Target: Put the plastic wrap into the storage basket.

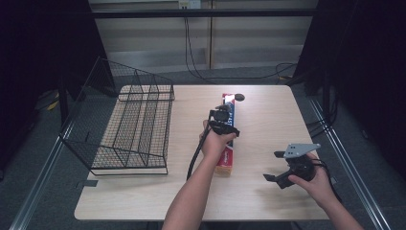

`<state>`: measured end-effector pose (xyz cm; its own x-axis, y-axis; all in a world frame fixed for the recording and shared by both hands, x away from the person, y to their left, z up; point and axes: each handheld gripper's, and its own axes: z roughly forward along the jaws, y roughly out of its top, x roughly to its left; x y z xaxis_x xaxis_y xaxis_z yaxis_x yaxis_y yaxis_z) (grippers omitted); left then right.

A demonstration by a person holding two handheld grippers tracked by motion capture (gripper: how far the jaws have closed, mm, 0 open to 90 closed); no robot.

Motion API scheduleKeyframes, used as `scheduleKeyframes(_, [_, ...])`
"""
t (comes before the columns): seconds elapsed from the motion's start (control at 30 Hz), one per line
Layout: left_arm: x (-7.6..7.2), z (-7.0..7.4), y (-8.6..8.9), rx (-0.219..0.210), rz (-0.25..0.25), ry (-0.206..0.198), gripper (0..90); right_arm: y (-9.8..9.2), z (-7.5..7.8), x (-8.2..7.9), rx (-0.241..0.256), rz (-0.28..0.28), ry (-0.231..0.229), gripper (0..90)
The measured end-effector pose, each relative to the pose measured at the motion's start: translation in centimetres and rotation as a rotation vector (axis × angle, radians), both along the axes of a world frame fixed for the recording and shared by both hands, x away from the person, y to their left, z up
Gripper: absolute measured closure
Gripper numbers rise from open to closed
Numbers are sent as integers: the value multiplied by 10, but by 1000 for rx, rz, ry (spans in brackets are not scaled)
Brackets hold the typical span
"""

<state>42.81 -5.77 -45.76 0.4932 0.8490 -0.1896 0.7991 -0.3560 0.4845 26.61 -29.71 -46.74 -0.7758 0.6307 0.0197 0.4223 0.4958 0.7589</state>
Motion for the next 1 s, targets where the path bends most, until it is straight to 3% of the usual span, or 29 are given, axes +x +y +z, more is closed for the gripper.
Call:
scheduleKeyframes(0.2, [-1, 3, 1, 1, 34, 41, 341, 0, -1, 0, 1, 2, 0, 37])
scheduleKeyframes(0.23, [-2, 5, 5, 19, 21, 62, 367, 0, 0, 0, 1, 2, 0, 37])
scheduleKeyframes(0.47, [-12, 11, 15, 84, -26, 102, 406, -1, 1, 0, 7, -1, 0, 37])
scheduleKeyframes(0.63, [-11, 10, 15, 87, -46, 93, 374, 0, 0, 1, 5, -3, 2, 37])
scheduleKeyframes(0.73, [-7, 8, 14, 55, -25, 62, 364, 1, 0, 1, 0, -1, -1, 37])
scheduleKeyframes(0.9, [1, 1, 5, 76, -41, 57, 324, 0, -1, 2, -3, -2, 4, 37])
scheduleKeyframes(0.97, [4, 0, 3, 109, -43, 65, 365, 0, -1, 2, -5, -3, 4, 37])
scheduleKeyframes(1.0, [5, 0, 2, 99, -32, 66, 375, 0, -1, 2, -5, -3, 4, 37])
